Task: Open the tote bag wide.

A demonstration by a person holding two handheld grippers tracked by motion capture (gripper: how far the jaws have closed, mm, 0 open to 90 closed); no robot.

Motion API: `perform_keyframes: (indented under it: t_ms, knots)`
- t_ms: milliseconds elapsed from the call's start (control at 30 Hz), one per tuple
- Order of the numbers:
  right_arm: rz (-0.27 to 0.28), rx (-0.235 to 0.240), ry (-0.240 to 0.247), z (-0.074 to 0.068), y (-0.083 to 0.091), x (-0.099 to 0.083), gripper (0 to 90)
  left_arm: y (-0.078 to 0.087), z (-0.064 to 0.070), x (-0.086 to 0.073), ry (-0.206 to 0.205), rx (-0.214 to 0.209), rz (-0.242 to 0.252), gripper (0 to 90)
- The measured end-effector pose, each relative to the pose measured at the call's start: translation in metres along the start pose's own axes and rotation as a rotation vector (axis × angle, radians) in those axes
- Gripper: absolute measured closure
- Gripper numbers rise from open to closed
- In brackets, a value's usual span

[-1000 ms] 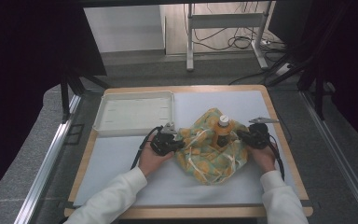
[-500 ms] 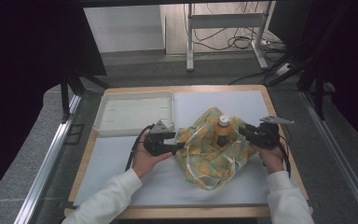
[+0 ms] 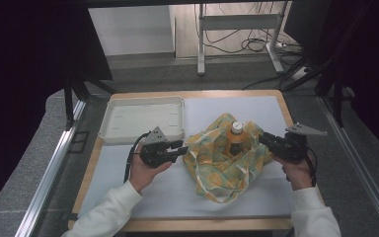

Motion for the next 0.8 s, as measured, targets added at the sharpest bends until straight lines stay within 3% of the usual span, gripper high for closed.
perform_keyframes:
  t_ms: [67,200,333,500,800]
  knots:
    - [0.000,0.007,0.003,-0.003,0.000,0.001,83.3,-0.003,0.010,0.006,-0.033,-0.014,-0.009,85.4]
    - [0.001,0.000,0.018,-0.009,-0.006,0.005,88.4,-0.018,0.022,0.016,-0.082,-0.014,-0.032,88.1]
    - [-0.006,0.010,0.009,-0.012,-0.023,0.010,89.3,-0.041,0.022,0.023,-0.088,-0.012,-0.056,88.9]
    - [-0.041,0.002,0.001,-0.011,-0.049,0.009,89.3,-0.067,0.005,0.026,-0.048,0.016,-0.071,89.3]
    - [-0.146,-0.052,-0.038,0.006,-0.085,-0.012,89.3,-0.100,-0.030,0.011,0.048,0.058,-0.125,88.5]
Point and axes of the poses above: each handheld gripper's, and its own axes: y roughly backward along the jaws, x roughly out of its top, z roughly to its right, the point moved 3 cm from there along -y, roughly forward along the jaws, and after that the axes turned 8 degrees about -x, right-handed, at the moved point
